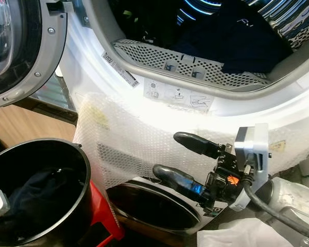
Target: Clothes washing
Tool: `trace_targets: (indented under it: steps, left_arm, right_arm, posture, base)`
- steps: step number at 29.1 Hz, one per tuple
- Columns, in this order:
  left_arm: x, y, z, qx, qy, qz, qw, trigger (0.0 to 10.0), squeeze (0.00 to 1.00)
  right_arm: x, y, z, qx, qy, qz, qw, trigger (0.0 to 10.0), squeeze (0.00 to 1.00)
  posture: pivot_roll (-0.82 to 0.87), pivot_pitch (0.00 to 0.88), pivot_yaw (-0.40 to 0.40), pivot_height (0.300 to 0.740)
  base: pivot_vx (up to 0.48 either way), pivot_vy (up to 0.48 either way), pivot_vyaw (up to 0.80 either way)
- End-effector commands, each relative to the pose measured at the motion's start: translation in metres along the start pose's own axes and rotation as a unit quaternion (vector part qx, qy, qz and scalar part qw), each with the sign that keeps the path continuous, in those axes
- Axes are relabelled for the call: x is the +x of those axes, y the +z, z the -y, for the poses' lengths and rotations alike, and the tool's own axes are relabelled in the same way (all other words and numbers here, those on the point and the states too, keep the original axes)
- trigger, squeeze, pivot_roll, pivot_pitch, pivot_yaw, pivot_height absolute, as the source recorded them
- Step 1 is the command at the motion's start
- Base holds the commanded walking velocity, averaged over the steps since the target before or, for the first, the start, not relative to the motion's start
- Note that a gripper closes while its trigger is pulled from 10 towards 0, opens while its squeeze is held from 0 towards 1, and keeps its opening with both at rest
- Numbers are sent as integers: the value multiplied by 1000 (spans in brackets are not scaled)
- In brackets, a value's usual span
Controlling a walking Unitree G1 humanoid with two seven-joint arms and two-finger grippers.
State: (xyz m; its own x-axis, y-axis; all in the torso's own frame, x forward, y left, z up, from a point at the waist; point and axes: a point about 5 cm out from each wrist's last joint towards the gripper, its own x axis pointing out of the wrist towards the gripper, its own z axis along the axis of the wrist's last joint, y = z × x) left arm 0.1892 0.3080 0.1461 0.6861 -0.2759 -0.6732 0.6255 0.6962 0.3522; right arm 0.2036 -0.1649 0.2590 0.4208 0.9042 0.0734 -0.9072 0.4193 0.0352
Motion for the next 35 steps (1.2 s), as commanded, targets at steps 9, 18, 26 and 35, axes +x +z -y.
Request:
trace_targets:
  steps: [9,18,26,35]
  left_arm:
    - [-26,5,-58,-8,248,10,969,10000,0]
    - [-7,58,-74,60,254,116,958,10000,0]
    - [32,110,-65,108,182,195,958,10000,0]
    - [54,155,-43,131,111,272,947,10000,0]
  right_arm:
    - [2,0,2,-9,3,5,1000,10000,0]
    - [6,0,5,-16,-3,14,1000,10000,0]
    - [4,0,3,-21,-19,22,999,10000,0]
    - [2,-6,1,-18,-36,23,999,10000,0]
  posture:
    - [14,173,-133,740]
    - [10,165,-122,740]
    - [-15,157,-87,740]
    - [-29,149,-52,740]
  base:
    - [0,0,0]
    - [0,0,0]
    - [0,0,0]
    - [0,0,0]
